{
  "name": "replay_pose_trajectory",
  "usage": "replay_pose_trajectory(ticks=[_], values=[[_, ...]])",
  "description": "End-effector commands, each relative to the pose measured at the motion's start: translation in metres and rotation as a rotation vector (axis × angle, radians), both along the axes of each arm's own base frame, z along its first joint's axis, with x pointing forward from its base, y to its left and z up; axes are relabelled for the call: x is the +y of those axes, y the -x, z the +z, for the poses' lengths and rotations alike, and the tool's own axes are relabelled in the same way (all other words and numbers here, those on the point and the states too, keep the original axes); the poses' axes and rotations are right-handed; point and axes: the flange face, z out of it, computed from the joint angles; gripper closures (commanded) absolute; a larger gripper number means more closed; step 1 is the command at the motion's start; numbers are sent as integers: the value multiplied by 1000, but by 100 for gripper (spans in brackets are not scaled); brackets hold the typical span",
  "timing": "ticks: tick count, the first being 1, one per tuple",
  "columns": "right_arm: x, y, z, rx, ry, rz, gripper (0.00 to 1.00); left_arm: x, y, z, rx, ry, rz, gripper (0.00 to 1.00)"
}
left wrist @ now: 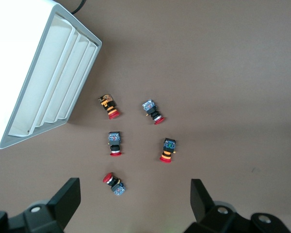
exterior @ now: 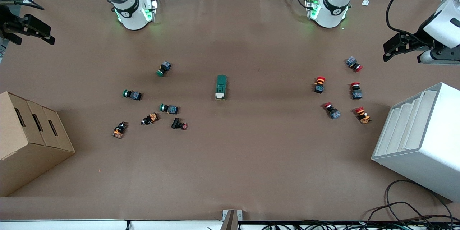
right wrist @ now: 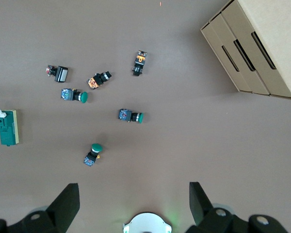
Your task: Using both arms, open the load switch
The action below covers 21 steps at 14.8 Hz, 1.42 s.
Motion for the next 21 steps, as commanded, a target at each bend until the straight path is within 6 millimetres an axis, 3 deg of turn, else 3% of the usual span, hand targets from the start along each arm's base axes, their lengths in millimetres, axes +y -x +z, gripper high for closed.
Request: replay_pose_trajectory(ticks=[1, 5, 8, 12, 14, 21], values=[[0, 6, 1, 0, 3, -9, 0, 1, -2, 5, -2, -17, -19, 0], [-1, 6, 1, 0, 3, -13, 0, 0, -2, 7, -6, -9, -20, 0], [-1, 6, 2, -3, 3, -12, 0, -20, -2, 4, -2, 0, -54, 0], [-1, 6, 5, -9, 3, -13, 0, -72, 3, 3, -13, 67, -88, 0], [-2, 6, 5, -8, 3, -16, 0, -107, 6, -1, -26, 83, -89, 0], [-6, 3, 10, -22, 3, -22, 0, -229, 20, -41, -19, 123, -54, 0]])
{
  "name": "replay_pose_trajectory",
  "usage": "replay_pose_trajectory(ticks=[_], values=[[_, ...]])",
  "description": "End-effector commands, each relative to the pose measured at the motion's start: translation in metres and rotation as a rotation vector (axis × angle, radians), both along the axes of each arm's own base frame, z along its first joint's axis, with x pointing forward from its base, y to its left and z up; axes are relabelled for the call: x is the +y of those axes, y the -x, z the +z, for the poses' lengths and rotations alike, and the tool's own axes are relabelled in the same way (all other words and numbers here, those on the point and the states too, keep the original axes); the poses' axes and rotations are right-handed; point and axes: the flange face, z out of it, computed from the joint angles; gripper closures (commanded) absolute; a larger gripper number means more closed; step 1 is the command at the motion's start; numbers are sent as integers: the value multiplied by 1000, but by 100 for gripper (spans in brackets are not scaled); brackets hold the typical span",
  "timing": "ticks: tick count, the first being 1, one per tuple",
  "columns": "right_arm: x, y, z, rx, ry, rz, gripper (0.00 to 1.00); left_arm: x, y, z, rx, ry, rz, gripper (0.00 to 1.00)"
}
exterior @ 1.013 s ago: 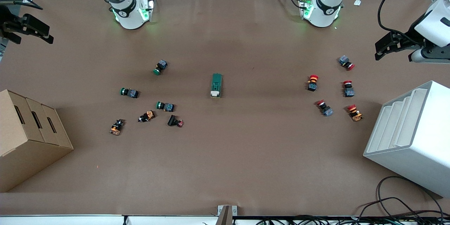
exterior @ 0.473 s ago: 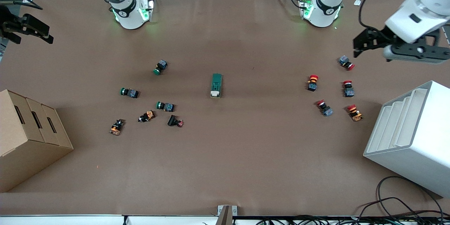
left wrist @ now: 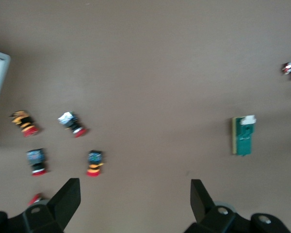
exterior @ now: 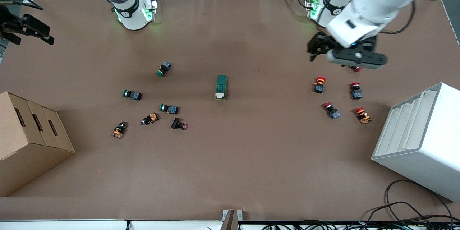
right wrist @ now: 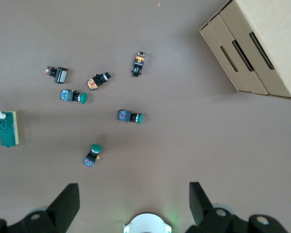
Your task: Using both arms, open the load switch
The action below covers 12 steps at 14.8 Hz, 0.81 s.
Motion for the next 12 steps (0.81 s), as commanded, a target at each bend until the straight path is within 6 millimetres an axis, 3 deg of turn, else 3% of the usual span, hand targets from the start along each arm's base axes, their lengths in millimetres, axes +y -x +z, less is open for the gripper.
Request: replay_pose_trajectory(ticks=[1, 6, 8, 12], values=[[-2, 2, 5, -12, 5, -19, 0, -41, 10, -9, 12, 19, 54, 0], [-6, -26, -36, 59, 15, -16, 0, -122, 45, -46, 45, -43, 88, 0], [-6, -38, -52, 76, 13, -16, 0, -163, 68, -70, 38, -98, 102, 0], [-19, -63, -87, 91, 24, -19, 0, -246, 124, -138, -22, -162, 215, 0]])
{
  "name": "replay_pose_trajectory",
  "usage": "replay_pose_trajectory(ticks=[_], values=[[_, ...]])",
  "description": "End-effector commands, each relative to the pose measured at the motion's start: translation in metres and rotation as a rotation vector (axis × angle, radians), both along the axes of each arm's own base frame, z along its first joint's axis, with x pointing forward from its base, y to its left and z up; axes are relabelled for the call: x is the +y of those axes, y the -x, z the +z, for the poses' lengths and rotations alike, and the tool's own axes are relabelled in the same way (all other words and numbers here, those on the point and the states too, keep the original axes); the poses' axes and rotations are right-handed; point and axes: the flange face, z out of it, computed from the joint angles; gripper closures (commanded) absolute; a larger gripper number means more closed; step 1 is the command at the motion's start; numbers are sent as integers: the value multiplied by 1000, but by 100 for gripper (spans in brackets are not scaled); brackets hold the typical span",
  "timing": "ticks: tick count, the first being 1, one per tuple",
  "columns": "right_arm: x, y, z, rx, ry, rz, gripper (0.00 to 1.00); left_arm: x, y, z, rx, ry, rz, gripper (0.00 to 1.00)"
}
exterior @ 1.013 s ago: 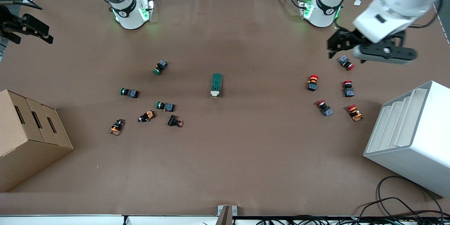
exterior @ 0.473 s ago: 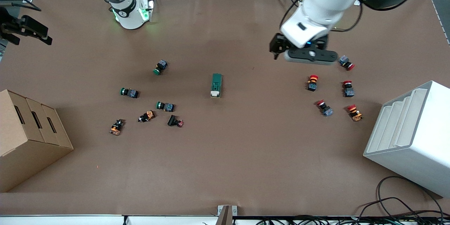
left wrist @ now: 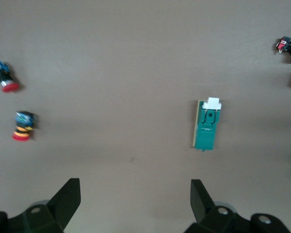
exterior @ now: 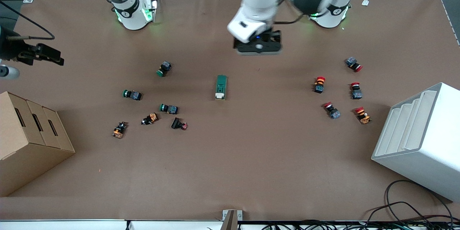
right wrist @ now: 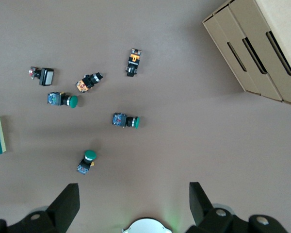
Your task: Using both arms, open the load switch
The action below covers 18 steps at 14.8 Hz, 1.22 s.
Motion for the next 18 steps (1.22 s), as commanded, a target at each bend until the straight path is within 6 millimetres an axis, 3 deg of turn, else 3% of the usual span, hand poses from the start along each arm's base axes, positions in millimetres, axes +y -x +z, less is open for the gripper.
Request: replay_pose_trajectory(ticks=[1, 2, 4, 6, 8, 12, 15, 18], values=[[-10, -21, -39, 51, 19, -2, 0, -45, 34, -47, -78, -30, 63, 0], [-9, -27, -57, 94, 21, 0, 0, -58, 48, -66, -120, -32, 83, 0], [-1, -28, -60, 93, 30, -2, 0, -84, 75, -102, -188, -59, 136, 0], [24, -34, -71, 91, 34, -86, 0, -100, 95, -137, -273, -107, 125, 0], [63, -42, -91, 104, 48, -184, 0, -117, 121, -168, -332, -124, 102, 0], [151, -48, -133, 150, 60, -428, 0, -133, 151, -228, -456, -142, 135, 0], [223, -46, -168, 161, 109, -617, 0, -137, 159, -269, -584, -126, 140, 1], [276, -42, -208, 157, 158, -786, 0, -136, 172, -301, -652, -77, 105, 1]])
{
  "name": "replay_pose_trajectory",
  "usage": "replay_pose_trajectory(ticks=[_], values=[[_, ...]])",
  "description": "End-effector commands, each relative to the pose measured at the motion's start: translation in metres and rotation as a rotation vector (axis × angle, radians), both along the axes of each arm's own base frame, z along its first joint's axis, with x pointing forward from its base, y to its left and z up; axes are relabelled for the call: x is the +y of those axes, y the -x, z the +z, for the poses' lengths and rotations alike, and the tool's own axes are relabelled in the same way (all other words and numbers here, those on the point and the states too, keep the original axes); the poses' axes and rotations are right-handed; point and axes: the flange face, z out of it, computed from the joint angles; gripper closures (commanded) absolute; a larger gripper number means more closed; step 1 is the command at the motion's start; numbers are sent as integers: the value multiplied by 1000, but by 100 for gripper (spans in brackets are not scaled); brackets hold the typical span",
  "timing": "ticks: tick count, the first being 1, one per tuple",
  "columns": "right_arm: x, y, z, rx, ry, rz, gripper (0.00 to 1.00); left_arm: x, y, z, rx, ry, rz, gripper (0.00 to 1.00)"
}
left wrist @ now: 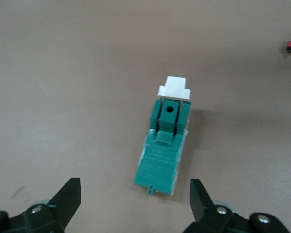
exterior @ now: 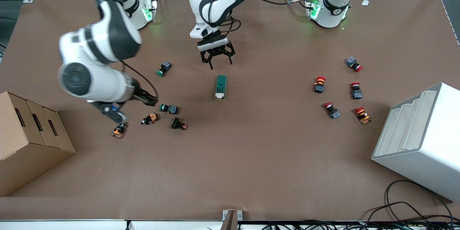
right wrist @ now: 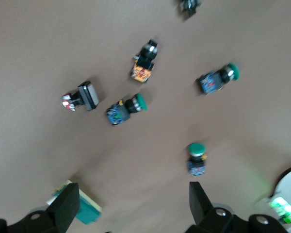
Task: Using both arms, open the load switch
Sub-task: 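Position the right gripper above the white lever of the switch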
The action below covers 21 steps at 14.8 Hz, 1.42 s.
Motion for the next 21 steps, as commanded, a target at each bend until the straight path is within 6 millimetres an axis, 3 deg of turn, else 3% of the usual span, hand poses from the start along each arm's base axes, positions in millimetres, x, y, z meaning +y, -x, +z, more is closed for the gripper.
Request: replay_pose_trajectory(ticks=[1, 3, 5, 8, 10, 15, 21], values=[[42, -1, -36, 23, 39, -186, 0, 6, 10, -21, -69, 40, -55, 1], [74, -5, -62, 27, 73, -312, 0, 18, 18, -40, -112, 61, -126, 1], [113, -5, -90, 35, 126, -410, 0, 18, 16, -43, -141, 93, -132, 1], [155, 2, -120, 25, 158, -546, 0, 25, 17, -61, -184, 68, -212, 1], [170, 5, -146, 40, 155, -653, 0, 31, 5, -74, -237, 70, -237, 1], [205, 32, -193, 81, 196, -703, 0, 42, -7, -102, -312, 65, -299, 1], [224, 55, -203, 144, 198, -686, 0, 55, 0, -113, -350, 119, -305, 1]])
